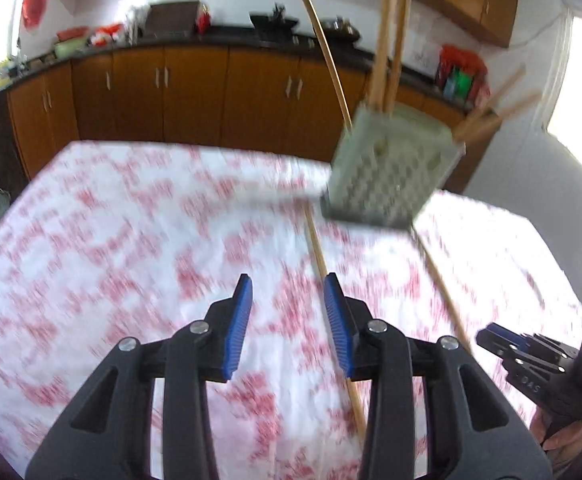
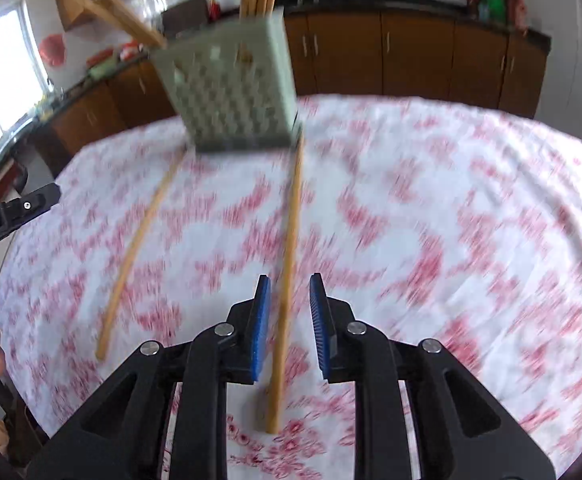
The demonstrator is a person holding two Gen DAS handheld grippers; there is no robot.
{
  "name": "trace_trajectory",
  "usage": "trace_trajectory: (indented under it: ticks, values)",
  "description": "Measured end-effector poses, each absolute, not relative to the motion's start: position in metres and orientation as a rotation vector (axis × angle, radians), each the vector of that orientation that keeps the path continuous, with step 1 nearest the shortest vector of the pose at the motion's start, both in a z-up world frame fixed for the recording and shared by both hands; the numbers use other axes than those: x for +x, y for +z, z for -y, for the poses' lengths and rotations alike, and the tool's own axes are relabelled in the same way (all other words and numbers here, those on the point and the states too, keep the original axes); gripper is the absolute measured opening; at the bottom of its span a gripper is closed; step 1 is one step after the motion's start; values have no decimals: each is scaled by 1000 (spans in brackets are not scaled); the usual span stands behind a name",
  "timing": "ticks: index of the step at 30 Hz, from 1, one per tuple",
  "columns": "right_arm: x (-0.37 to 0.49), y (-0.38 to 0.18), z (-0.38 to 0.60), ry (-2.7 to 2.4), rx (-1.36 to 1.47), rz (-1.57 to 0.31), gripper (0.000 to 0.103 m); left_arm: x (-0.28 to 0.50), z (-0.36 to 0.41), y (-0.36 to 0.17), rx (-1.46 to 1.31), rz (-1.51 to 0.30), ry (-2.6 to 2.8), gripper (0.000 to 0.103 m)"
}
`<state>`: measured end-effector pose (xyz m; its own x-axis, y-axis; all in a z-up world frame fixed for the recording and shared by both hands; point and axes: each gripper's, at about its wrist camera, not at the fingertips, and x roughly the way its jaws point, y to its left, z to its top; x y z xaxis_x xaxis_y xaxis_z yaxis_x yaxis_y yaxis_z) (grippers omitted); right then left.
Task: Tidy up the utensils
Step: 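Lower the right tool onto a bamboo chopstick and close it while the left tool grasps another, then hold the grasped chopsticks against the tablecloth with both tools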
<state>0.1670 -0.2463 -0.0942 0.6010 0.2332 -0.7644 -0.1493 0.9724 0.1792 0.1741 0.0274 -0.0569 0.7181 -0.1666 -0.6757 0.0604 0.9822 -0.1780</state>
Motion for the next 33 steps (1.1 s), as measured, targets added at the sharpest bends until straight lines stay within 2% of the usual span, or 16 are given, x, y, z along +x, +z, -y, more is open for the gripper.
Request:
trace_trajectory:
  ticks: [3,4,7,10,13,15,16,26,33]
  values:
    - [170,-107,242,199,85,-919,18,175,-12,-72,-143,-814,-160,37]
    - [170,-107,242,187,75,-918,9,176,-5,-77,-126,-831,-171,37]
    - [172,-107,252,132,91,-916,8,178,10,-88,-83,-857,-182,37]
    - [174,-109,268,110,131,-916,8,183,21,-102,-42,-894,-168,32]
    - [169,-112,270,109,130,-910,8,188,25,-114,-17,-923,-141,24]
    - [169,-113,267,110,121,-907,8,189,25,-115,14,-910,-123,10]
    - [170,-113,267,113,119,-907,8,188,24,-114,20,-907,-116,9]
    - [194,-114,264,77,73,-884,8,220,-44,-110,-18,-910,8,10]
    - [201,-115,262,48,42,-866,8,222,-49,-111,-7,-886,5,12]
